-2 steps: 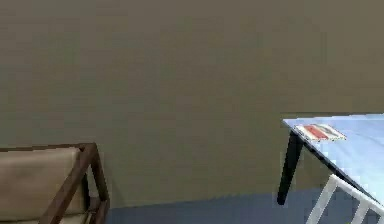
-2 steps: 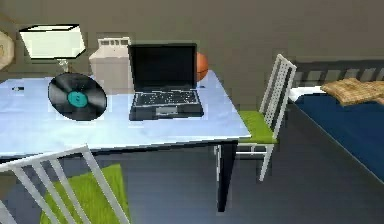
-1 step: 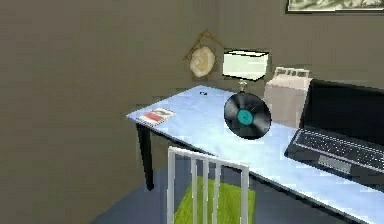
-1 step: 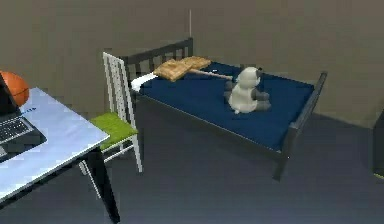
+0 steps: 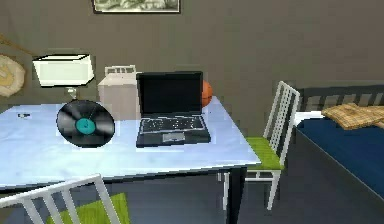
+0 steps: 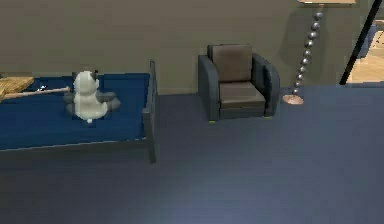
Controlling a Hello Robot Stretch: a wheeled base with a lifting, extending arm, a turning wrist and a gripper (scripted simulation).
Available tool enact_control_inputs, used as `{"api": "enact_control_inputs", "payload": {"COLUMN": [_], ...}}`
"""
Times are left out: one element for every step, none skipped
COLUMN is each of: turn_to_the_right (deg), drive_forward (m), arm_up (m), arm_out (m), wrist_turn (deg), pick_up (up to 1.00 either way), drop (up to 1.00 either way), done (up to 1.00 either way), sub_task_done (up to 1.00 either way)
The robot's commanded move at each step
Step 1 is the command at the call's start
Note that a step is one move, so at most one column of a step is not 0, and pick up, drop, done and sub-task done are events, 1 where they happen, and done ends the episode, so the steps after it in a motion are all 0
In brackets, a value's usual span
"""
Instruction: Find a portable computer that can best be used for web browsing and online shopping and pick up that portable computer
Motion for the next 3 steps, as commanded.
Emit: {"api": "enact_control_inputs", "payload": {"turn_to_the_right": [18.0, 0.0, -45.0], "drive_forward": [0.00, 0.65, 0.00], "arm_up": [0.00, 0.00, 0.00], "arm_out": [0.00, 0.00, 0.00], "wrist_turn": [0.0, 0.0, 0.0], "pick_up": [0.00, 0.00, 0.00], "drop": [0.00, 0.00, 0.00], "done": [0.00, 0.00, 0.00], "sub_task_done": [0.00, 0.00, 0.00]}}
